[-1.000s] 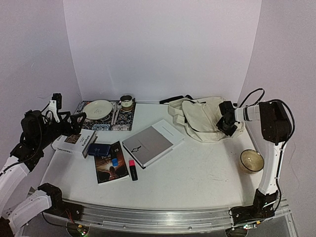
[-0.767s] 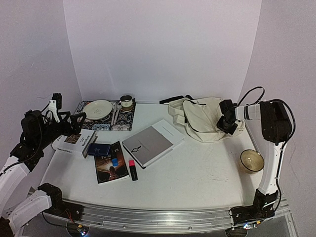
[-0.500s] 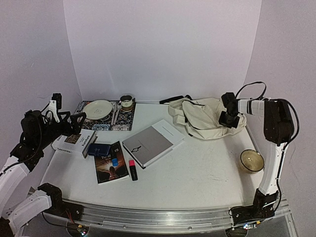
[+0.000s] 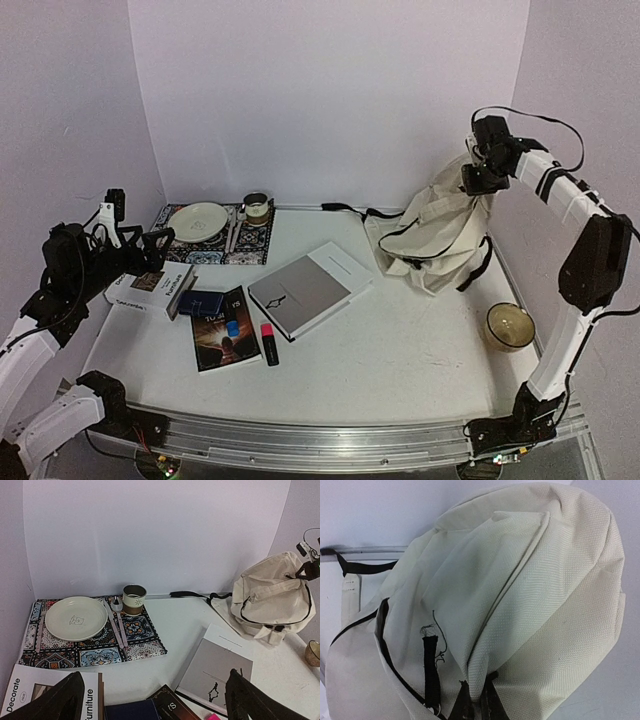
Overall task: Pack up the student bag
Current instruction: Pick up the student bag from the corner of the board, then turn over the student bag at the center of the board.
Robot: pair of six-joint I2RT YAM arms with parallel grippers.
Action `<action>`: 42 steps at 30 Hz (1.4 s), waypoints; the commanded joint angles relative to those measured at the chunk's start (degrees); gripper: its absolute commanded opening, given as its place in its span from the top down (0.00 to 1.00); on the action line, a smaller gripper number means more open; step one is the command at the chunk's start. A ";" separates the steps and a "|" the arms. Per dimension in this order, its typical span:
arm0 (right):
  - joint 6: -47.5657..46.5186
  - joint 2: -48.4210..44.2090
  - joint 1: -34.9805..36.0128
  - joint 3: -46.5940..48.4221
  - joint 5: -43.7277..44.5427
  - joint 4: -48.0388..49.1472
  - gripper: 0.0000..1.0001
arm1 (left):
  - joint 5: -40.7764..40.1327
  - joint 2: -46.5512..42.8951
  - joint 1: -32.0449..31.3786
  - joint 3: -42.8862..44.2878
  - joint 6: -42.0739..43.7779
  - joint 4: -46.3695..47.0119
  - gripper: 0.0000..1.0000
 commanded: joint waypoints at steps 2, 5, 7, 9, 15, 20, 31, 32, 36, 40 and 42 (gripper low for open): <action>-20.69 -5.46 4.15 4.83 8.37 -0.63 1.00 | 1.11 0.74 -0.16 2.13 0.32 2.87 0.01; -30.03 -6.26 8.20 4.58 13.70 2.63 1.00 | 1.51 0.88 -0.14 2.14 0.25 2.88 0.00; -35.84 -6.51 10.23 4.67 16.90 5.60 1.00 | 1.62 0.93 -0.12 2.14 0.26 2.91 0.00; -41.26 -6.60 11.84 5.01 18.94 8.21 1.00 | 1.57 0.97 -0.13 2.14 0.27 2.82 0.01; -55.24 -5.35 13.57 9.30 23.16 16.11 1.00 | 1.63 1.07 -0.15 2.05 0.32 2.77 0.00; -64.58 -5.22 15.57 9.68 26.45 23.71 1.00 | 1.72 1.13 -0.16 2.12 0.34 2.73 0.00; -72.23 -15.00 29.94 -20.96 26.57 32.83 1.00 | 1.95 0.18 -0.13 1.97 0.29 2.73 0.00; -71.41 -15.77 31.28 -23.65 26.82 32.93 1.00 | 1.98 0.02 -0.12 1.97 0.33 2.73 0.01; -67.27 -19.31 36.68 -34.26 26.82 32.73 1.00 | 2.14 -0.49 -0.17 1.97 0.30 2.73 0.01; -60.83 -21.27 42.85 -39.87 27.50 27.29 0.98 | 2.37 -0.80 -0.15 1.97 0.24 2.75 0.01; -55.55 -21.55 46.06 -40.80 27.70 22.88 0.89 | 2.49 -0.93 -0.14 1.91 0.16 2.75 0.01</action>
